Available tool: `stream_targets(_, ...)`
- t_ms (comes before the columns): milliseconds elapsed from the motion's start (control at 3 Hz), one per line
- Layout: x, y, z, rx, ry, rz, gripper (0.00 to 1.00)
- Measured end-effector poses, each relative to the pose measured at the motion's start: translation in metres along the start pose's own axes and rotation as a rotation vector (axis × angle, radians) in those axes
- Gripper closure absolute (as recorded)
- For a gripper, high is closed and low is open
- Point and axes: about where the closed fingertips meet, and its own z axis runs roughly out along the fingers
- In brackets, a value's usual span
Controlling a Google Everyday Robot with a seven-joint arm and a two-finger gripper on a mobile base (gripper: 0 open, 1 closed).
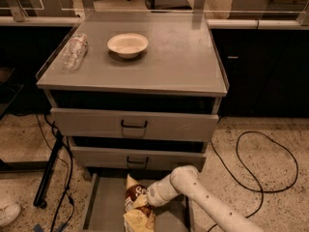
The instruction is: Place brown chip bag into bottom drawer
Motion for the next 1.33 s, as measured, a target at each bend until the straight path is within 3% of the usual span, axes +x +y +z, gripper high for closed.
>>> stream_targets(333, 0.000, -0.001, 0.001, 0.000, 0.001, 0.002, 1.00)
stream_targets(1000, -0.018, -0.035, 0.045, 0.011, 0.020, 0.087, 1.00)
stream_targets(1333, -0.018, -0.037, 0.047, 0.013, 0.021, 0.093, 1.00)
